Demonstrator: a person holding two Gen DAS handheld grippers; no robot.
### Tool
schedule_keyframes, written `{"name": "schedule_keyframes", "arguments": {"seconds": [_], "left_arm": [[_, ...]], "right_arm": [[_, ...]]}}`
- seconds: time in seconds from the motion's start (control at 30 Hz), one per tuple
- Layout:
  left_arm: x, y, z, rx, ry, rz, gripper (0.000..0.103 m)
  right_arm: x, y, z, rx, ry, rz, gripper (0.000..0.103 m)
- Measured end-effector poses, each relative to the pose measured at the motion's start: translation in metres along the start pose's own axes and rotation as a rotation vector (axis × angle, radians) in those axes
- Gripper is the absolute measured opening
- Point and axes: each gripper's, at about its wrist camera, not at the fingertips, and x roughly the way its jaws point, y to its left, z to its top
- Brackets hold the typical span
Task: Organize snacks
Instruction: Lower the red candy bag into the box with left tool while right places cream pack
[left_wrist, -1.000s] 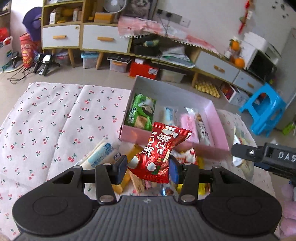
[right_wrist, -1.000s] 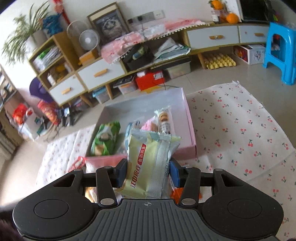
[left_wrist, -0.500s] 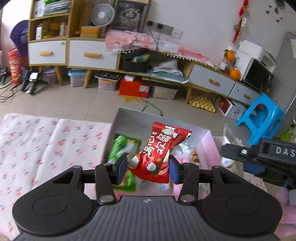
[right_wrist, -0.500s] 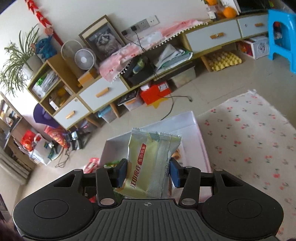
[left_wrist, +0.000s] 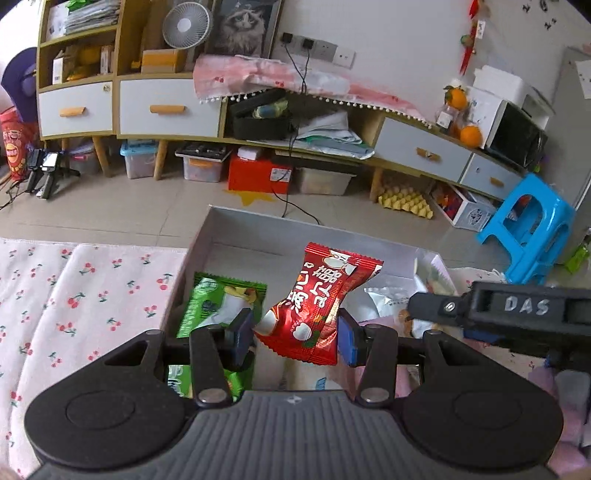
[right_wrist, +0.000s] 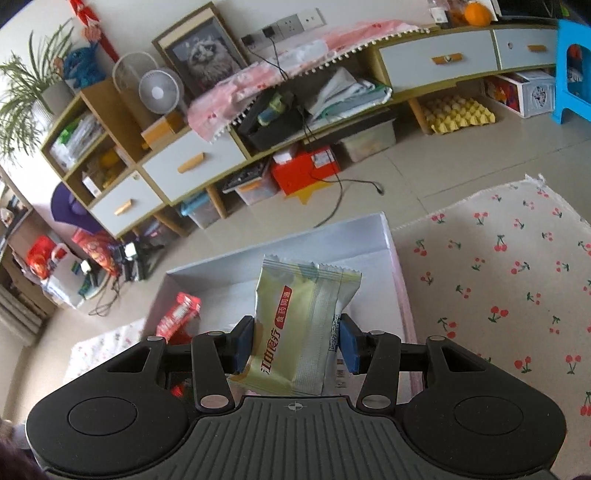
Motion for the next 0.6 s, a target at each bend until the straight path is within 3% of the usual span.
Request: {"name": "schedule_keyframes", "arguments": {"seconds": [0.4, 0.6], "left_arm": [[0.003, -0.004, -0.003, 0.016, 0.020, -0.015, 0.046], [0.007, -0.006, -0.003, 0.017, 0.034, -0.029, 0.053]], "right_arm": [[0.000, -0.010, -0.002, 0.038, 0.007, 0.010, 0.050], [-0.002, -0.013, 0.002, 0.063, -0.002, 0.010, 0.053]]}}
